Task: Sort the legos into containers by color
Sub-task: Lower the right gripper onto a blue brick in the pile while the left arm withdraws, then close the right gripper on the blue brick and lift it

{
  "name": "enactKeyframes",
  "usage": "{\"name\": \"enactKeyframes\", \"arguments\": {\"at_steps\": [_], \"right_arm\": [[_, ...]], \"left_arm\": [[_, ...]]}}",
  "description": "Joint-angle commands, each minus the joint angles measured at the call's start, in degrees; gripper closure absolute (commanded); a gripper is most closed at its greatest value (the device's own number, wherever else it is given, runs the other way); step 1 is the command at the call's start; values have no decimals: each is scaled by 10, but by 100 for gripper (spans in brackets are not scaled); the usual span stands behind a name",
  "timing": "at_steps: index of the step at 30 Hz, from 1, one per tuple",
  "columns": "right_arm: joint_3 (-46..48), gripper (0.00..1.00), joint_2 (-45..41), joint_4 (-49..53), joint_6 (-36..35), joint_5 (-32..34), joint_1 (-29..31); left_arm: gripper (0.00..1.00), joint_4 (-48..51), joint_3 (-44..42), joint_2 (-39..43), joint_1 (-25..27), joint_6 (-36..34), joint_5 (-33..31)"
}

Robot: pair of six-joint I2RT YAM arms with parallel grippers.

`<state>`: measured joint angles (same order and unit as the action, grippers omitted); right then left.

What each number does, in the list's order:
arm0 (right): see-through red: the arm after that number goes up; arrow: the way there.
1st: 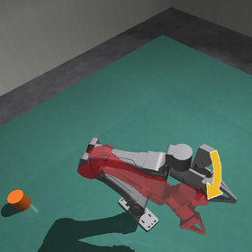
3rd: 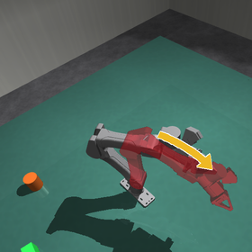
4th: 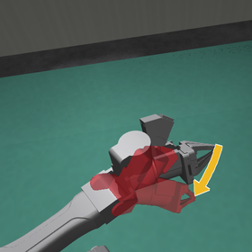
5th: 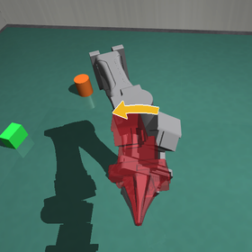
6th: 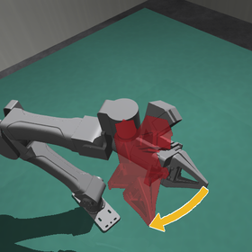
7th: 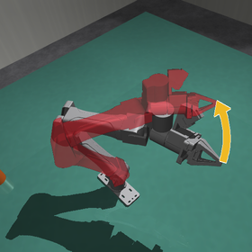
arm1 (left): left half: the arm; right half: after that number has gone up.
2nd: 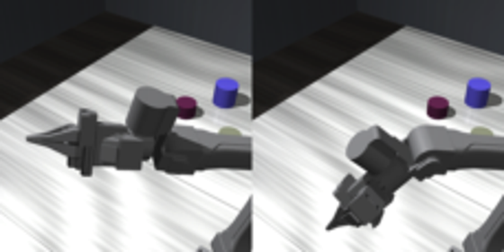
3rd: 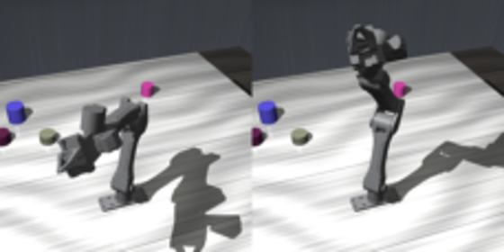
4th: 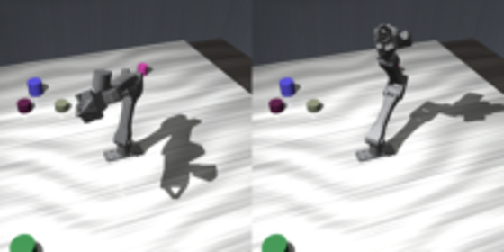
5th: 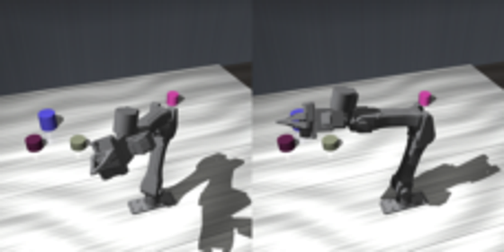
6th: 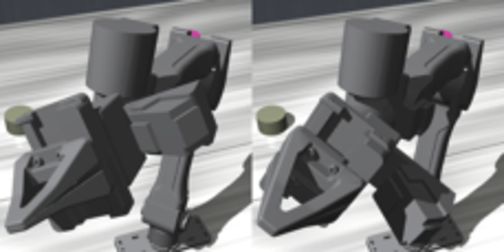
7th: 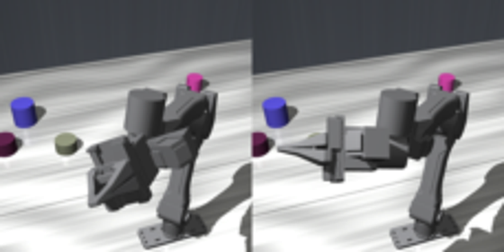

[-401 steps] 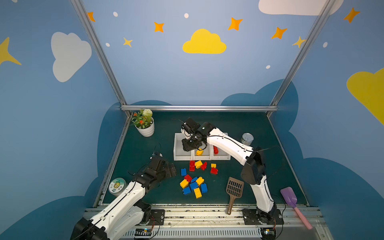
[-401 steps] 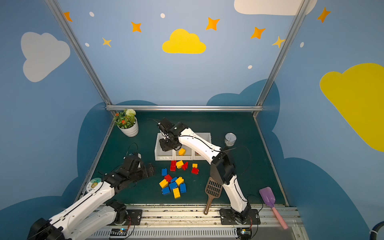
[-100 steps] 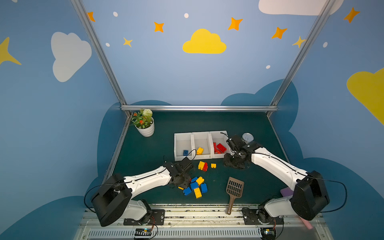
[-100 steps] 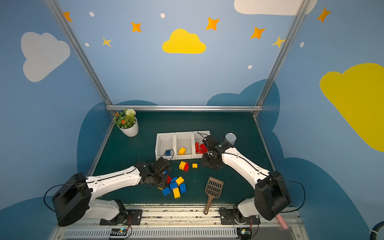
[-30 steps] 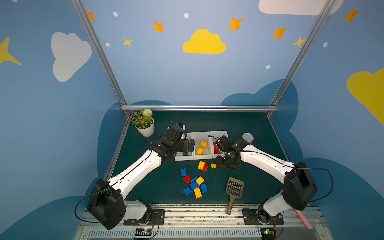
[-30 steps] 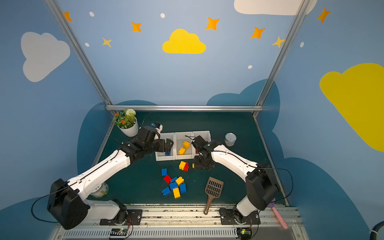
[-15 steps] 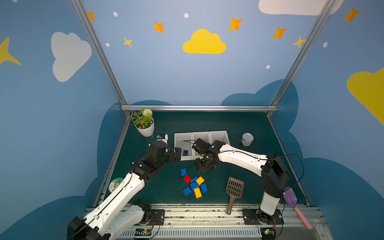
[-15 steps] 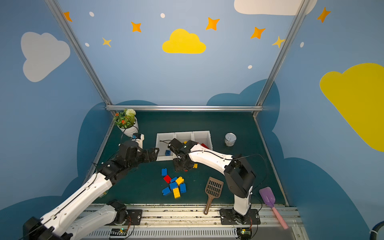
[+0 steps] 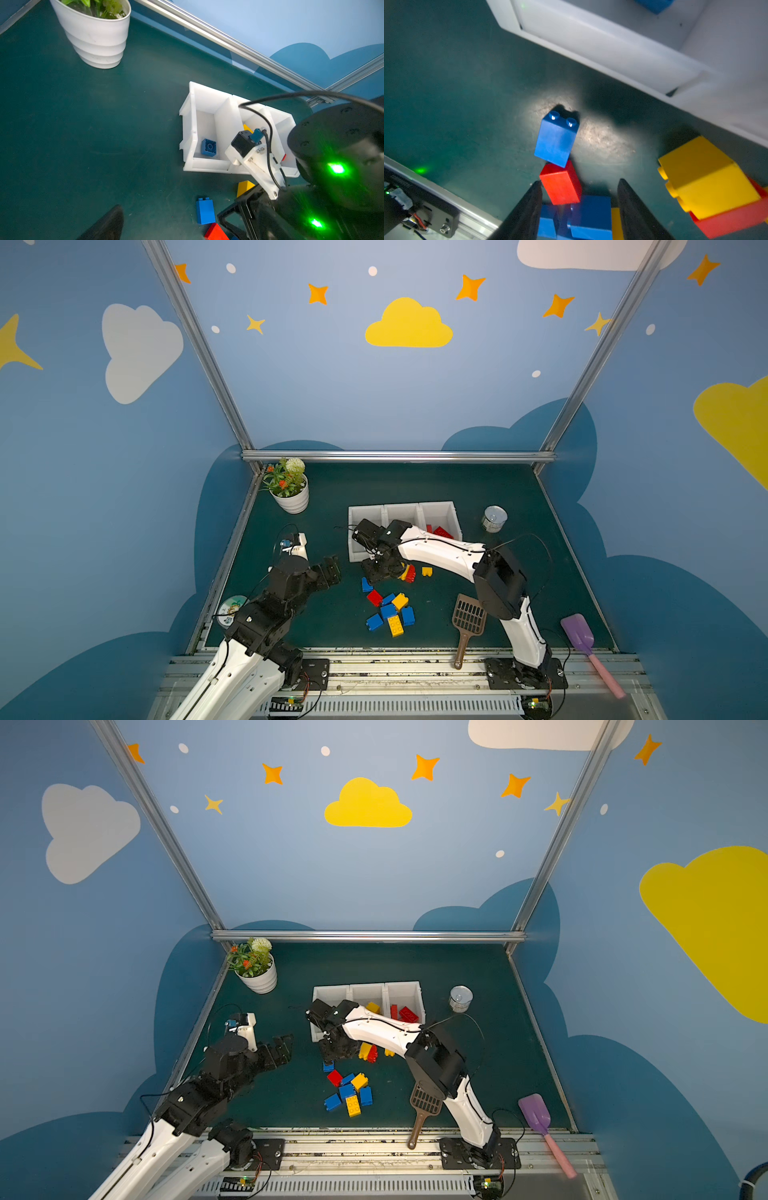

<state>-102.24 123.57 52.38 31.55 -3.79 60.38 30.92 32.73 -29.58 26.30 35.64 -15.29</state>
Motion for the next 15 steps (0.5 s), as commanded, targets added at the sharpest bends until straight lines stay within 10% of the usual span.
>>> {"name": "enactKeyframes", "arguments": {"at_steps": [1,15], "right_arm": [[-37,40,26,25,14,0,4],[-118,43,110,51,26,-17,16]], "left_arm": [[1,32,-14,25,-2,29,-10],[1,50,-35,60,-1,44,-1]]}}
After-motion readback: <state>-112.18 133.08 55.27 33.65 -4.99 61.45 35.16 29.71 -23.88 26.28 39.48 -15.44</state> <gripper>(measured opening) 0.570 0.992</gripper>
